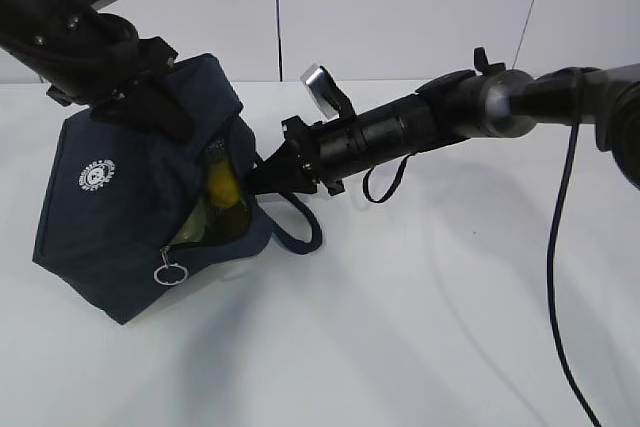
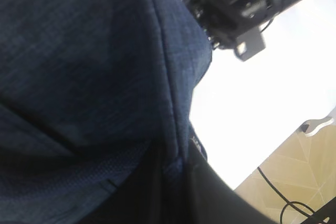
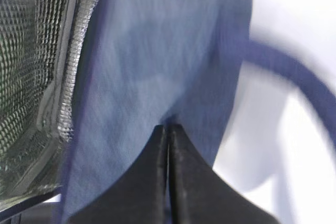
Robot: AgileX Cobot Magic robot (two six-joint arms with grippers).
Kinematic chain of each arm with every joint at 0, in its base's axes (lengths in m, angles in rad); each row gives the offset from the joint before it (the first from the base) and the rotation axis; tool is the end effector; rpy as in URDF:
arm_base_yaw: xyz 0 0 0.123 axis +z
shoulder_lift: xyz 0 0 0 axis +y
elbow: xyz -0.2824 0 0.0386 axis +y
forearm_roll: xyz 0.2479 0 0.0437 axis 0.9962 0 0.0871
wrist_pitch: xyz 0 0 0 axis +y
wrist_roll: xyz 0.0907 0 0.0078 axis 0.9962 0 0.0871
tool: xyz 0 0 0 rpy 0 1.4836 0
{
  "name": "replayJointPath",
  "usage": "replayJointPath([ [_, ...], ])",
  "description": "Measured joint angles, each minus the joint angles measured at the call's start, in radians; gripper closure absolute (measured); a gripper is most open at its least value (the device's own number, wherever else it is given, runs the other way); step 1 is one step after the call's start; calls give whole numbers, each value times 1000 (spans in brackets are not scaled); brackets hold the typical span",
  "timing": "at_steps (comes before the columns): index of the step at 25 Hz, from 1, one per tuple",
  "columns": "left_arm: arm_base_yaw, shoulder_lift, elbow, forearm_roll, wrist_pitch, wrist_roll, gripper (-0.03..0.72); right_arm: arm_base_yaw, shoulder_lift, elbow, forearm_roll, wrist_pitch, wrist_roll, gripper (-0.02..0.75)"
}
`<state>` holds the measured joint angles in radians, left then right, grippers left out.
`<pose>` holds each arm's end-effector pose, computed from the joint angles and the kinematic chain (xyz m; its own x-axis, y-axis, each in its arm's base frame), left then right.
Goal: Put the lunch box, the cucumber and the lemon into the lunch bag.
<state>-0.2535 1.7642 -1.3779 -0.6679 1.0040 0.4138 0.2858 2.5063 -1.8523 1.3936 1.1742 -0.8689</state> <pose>0.3434 -0.1381 0.2678 -0.8929 0.2429 -0.3792 0.4142 0.7734 -0.4799 0.4518 0.2189 0.1121 -0.9232 -0.1557 -0.3514 -0.3834 0.3086 0.8705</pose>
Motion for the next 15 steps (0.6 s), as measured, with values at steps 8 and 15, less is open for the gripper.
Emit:
replayJointPath([
  [8,0,0,0,-8,0,0,673,-39,-18,0,-13,0,0,738],
  [15,0,0,0,-12,0,0,673,-43,-71,0,-17,4,0,738],
])
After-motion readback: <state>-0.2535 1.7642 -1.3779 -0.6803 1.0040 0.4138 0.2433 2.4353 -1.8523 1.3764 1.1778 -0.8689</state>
